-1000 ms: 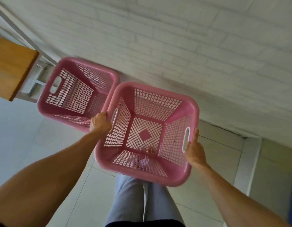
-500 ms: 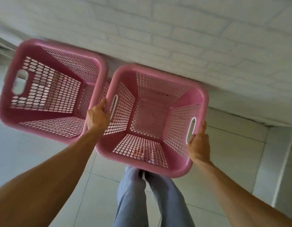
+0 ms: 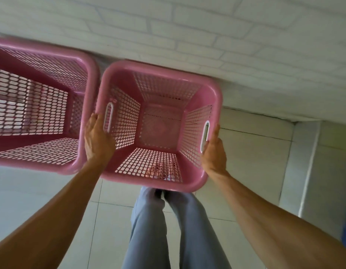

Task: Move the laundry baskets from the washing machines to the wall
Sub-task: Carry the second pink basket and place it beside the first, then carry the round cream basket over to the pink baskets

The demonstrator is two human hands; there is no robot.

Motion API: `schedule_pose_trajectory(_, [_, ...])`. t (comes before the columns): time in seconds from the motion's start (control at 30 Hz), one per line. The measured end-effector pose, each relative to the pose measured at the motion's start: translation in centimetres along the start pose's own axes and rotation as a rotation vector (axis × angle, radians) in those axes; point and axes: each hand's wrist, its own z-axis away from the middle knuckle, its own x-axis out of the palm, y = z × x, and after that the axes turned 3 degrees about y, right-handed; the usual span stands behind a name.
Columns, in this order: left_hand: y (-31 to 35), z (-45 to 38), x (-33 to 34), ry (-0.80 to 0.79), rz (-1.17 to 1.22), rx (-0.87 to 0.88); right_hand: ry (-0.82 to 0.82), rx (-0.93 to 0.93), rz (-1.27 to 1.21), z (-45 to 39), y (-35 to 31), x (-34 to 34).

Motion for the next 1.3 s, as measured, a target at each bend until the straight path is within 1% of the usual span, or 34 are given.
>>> schedule_pose_trajectory(0.1, [0.8, 0.9, -0.7, -0.012, -0.007, 0.098, -0.026, 0.014, 0.026, 0.2, -1.1, -1.5])
schedule_pose_trajectory(0.2, [2.4, 2.7, -1.9, -0.099, 0.002, 0.138, -0.039, -0.009, 0.069, 1.3, -2.3, -3.7])
schedule_pose_trajectory(0.3, [4.8, 5.4, -3.9, -0.205, -0.018, 0.233, -0.020, 0.004, 0.062, 4.1, -3.2, -6.8])
schedule_pose_trajectory(0.43, [9.2, 9.9, -7.7, -0.294, -0.105, 0.363, 0.023, 0.058, 0.036, 9.8, -3.6, -11.1])
schedule_pose_trajectory(0.47, [10.1, 11.0, -8.5, -0.323, -0.138, 0.429, 0.041, 0.077, 0.048, 11.1, -3.5, -12.0])
schedule_pose_trajectory(0.57, [14.1, 14.4, -11.2, -0.384, -0.236, 0.744, 0.135, 0.163, 0.000, 15.5, -2.3, -15.3])
schedule_pose_trajectory(0.63, [17.3, 16.8, -12.6, -0.448, -0.211, 0.843, 0.176, 0.223, -0.056, 18.4, -0.7, -17.2])
schedule_pose_trajectory(0.7, [19.7, 19.4, -12.7, -0.490, -0.227, 0.945, 0.221, 0.297, -0.109, 21.4, 1.4, -18.5])
schedule_pose_trajectory(0.87, [24.2, 26.0, -9.5, -0.593, -0.389, 1.203, 0.349, 0.515, -0.295, 29.1, 7.7, -20.5])
schedule_pose_trajectory(0.93, [26.2, 29.7, -8.0, -0.606, -0.433, 1.312, 0.399, 0.608, -0.368, 32.5, 10.7, -20.7])
schedule_pose_trajectory(1.03, [28.7, 35.9, -5.8, -0.677, -0.502, 1.435, 0.468, 0.757, -0.462, 38.3, 15.4, -20.6])
schedule_pose_trajectory(1.13, [30.1, 42.6, -3.6, -0.797, -0.568, 1.537, 0.469, 0.839, -0.487, 44.7, 19.7, -19.4])
schedule_pose_trajectory(1.3, [30.8, 54.9, 0.8, -0.880, -0.574, 1.714, 0.491, 0.975, -0.519, 55.0, 26.9, -16.9])
